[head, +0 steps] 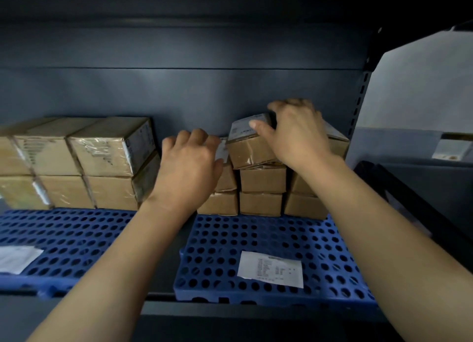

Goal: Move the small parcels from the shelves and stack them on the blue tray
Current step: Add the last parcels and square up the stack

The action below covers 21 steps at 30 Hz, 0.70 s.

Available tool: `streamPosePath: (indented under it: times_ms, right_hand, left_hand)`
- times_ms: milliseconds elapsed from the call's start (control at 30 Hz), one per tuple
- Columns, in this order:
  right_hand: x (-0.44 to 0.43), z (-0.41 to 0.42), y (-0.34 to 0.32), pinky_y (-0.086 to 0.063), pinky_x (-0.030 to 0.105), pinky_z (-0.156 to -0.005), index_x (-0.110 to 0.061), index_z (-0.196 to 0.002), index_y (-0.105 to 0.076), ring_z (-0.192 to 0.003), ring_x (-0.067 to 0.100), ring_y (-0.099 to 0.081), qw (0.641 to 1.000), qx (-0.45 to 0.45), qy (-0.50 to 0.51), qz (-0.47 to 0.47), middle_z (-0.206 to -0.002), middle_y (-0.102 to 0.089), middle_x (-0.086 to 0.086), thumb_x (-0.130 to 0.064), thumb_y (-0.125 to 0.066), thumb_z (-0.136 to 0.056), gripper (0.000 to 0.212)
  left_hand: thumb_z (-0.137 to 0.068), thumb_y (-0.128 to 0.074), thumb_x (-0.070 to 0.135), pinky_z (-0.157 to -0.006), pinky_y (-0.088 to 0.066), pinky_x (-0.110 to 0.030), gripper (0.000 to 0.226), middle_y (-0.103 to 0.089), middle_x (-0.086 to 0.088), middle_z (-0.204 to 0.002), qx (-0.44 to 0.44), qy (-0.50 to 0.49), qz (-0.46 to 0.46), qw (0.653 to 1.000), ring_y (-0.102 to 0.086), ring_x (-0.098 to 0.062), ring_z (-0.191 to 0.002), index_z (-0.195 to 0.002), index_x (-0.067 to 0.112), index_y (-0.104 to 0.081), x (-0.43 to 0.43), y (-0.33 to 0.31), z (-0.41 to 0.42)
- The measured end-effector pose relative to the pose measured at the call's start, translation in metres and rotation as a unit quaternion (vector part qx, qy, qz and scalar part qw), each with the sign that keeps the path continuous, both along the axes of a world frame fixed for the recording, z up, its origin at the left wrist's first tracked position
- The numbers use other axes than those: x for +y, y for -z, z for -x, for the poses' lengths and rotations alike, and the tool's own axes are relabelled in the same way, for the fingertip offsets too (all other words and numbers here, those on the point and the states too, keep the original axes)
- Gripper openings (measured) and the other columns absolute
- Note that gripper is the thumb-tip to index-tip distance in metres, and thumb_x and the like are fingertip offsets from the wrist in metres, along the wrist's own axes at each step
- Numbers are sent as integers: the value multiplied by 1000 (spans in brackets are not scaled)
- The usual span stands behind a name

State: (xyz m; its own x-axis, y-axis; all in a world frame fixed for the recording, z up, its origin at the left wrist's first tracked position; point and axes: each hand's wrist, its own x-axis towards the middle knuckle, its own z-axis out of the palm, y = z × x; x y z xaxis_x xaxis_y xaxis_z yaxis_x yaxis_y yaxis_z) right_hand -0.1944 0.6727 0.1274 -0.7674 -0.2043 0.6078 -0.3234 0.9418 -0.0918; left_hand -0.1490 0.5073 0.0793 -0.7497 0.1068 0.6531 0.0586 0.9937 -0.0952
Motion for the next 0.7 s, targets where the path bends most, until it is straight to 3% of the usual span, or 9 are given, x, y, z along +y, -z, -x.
streamPosePath:
  times_ms: [133, 233, 367, 533, 700]
  right_hand:
    - [-8, -5, 3, -39, 40, -94, -12, -129, -55, -117, 30, -48, 1000, -3, -20, 12, -124, -59, 12, -49, -47, -94, 52]
    - [-15, -13, 5, -41, 39, -94, -10, -126, -56, -117, 30, -48, 999, 6, -51, 16, -123, -60, 12, -45, -48, -95, 48]
    - [-28, -25, 8, -42, 36, -87, -11, -122, -59, -113, 28, -50, 996, 5, -94, 4, -118, -61, 11, -41, -49, -95, 42]
    - [-45, -37, 19, -47, 36, -85, -9, -114, -63, -105, 27, -56, 990, -12, -142, 6, -108, -66, 11, -37, -53, -94, 36]
    - [-62, -51, 31, -45, 31, -74, -10, -112, -63, -94, 22, -60, 986, -40, -164, -8, -99, -68, 7, -35, -53, -95, 32]
  left_hand:
    - [-75, -54, 26, -74, -43, -45, 33, -66, -15, -91, -2, -1, 11, 1000, -59, -38, -83, -98, 6, -68, 0, 2, -9]
    - [-74, -57, 23, -73, -44, -43, 28, -67, -15, -87, -4, 3, 14, 1000, -60, -37, -80, -94, 6, -68, -2, 6, -14]
    - [-76, -69, 20, -75, -42, -44, 25, -66, -15, -91, -16, -8, 1, 1000, -59, -38, -86, -97, 7, -68, -11, 15, -20]
    - [-87, -53, 25, -83, -37, -42, 21, -61, -11, -104, -75, -65, -43, 994, -53, -36, -102, -102, 11, -60, -31, 24, -36]
    - [-89, -55, 29, -90, -36, -43, 36, -58, -11, -118, -135, -117, -66, 982, -50, -33, -112, -120, 12, -56, -56, 46, -49]
